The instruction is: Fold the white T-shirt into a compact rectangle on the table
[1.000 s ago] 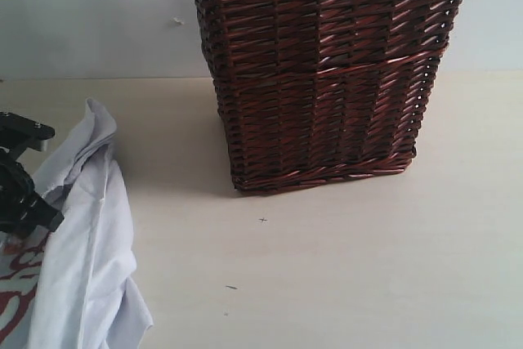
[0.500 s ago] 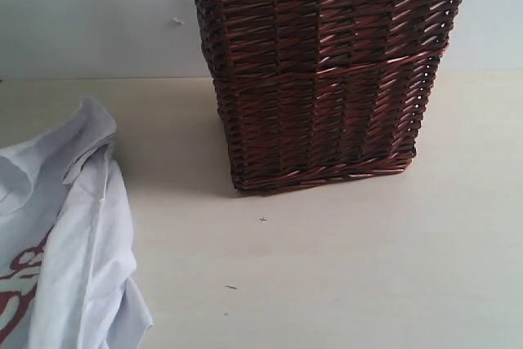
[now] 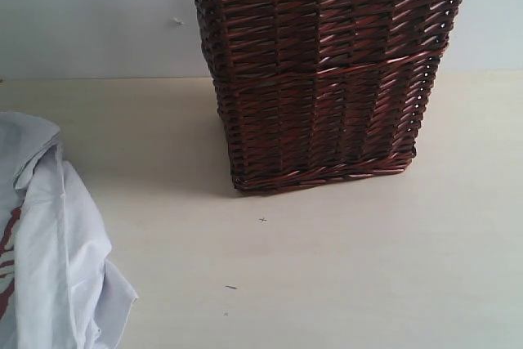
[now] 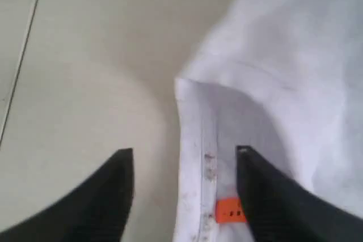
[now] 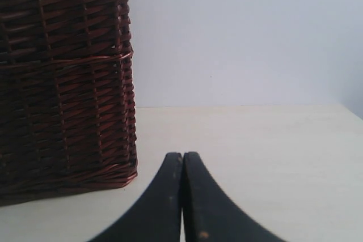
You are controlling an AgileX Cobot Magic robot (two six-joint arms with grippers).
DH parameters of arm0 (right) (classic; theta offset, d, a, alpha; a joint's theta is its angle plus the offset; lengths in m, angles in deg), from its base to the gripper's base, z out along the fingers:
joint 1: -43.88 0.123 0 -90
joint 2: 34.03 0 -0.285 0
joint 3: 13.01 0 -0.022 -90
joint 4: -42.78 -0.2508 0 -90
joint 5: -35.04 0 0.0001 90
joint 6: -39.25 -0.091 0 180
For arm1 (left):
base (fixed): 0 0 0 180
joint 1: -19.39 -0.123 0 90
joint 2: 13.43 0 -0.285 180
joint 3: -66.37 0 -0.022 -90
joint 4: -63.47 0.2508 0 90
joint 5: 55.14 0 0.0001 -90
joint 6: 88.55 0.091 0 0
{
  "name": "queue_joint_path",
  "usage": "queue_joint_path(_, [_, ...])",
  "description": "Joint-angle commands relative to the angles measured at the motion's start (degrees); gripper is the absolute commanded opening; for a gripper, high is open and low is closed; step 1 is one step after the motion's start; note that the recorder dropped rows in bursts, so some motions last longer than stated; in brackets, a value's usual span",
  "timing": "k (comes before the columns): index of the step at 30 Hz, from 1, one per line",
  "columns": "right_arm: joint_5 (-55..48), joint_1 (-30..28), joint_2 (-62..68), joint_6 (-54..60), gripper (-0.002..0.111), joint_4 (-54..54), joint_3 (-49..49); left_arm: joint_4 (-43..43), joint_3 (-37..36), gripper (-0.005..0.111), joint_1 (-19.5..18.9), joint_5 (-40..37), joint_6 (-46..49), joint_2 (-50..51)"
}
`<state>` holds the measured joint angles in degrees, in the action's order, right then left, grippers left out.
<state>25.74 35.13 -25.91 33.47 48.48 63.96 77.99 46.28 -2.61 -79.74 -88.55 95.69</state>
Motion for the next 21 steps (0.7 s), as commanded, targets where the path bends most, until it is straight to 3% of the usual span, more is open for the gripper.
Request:
queue_joint_path(1, [0.46,-0.23,-0.33,-0.04,0.0,-0.17,0.24,-2.33,3.06,0.068,0.31,0.27,-0.53,-0.09])
queue_joint_path(4, [0.46,-0.23,-0.33,-0.04,0.0,-0.17,0.24,-6.75,4.89,0.054,2.36,-1.83,2.35,-1.13])
queue_joint_path(7, [0.46,-0.23,-0.33,-0.04,0.0,-0.17,0.24,-13.13,5.0,0.036,6.79,-3.71,13.38,-2.12])
queue_joint_path(11, [0.46,-0.23,-0.33,-0.04,0.0,-0.17,0.24,-23.44,5.0,0.025,12.88,-8.15,26.84,-1.4])
queue_joint_path(16, [0.46,-0.23,-0.33,-0.04,0.0,-0.17,0.24,-26.23,5.0,0.033,17.96,-4.87,27.34,1.23])
queue_joint_path(21, [0.46,-0.23,-0.33,-0.04,0.0,-0.17,0.24,-30.6,5.11,0.052,18.1,5.29,23.49,3.88])
